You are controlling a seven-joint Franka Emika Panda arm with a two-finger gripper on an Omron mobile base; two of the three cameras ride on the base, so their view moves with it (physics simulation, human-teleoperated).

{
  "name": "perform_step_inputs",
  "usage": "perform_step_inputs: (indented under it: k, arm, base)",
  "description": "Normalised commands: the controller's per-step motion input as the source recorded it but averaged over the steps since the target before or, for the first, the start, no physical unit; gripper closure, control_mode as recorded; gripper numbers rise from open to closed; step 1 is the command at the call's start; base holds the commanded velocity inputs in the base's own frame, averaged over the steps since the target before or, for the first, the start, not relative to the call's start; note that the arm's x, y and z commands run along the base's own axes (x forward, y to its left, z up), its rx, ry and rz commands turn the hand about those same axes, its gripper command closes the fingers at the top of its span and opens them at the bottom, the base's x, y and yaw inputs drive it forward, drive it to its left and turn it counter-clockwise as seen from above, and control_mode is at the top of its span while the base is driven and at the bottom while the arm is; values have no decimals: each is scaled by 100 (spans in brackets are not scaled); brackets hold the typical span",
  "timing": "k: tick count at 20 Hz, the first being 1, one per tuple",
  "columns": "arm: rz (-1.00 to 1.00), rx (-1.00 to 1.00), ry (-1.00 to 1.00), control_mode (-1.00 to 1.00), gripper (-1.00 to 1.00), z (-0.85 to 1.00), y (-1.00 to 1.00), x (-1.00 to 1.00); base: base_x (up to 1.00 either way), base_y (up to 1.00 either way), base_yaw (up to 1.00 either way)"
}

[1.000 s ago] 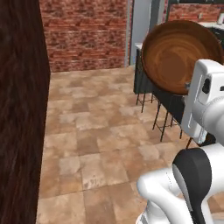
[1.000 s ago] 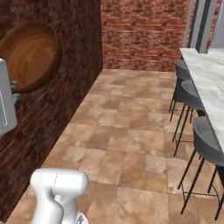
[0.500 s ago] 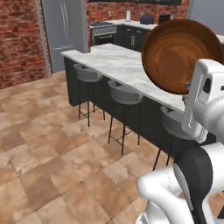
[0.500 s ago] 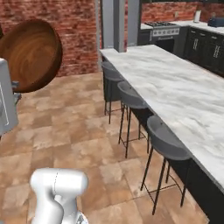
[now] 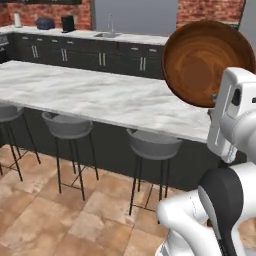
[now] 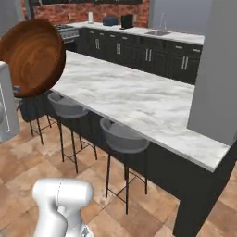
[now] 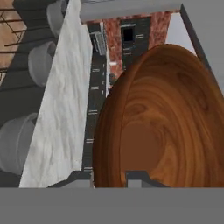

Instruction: Pick up the bowls from the cabinet and place each bowl in front of a stool on the dining counter.

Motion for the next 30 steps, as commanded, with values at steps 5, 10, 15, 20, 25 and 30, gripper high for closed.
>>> perform_step_inputs:
  k: [5,10,15,20,25,30]
  arm:
    - [0,0,0,100,100,0,0,0]
    - [0,0,0,100,100,0,0,0]
    - [0,0,0,100,100,0,0,0]
    - [0,0,0,100,100,0,0,0]
    - [0,0,0,100,100,0,0,0]
    - [0,0,0,100,100,0,0,0]
  base:
    - [27,48,-82]
    - [16,64,-70]
    - [-2,46,-32]
    - [0,57,-18]
    - [0,78,-16]
    - [37,10,-9]
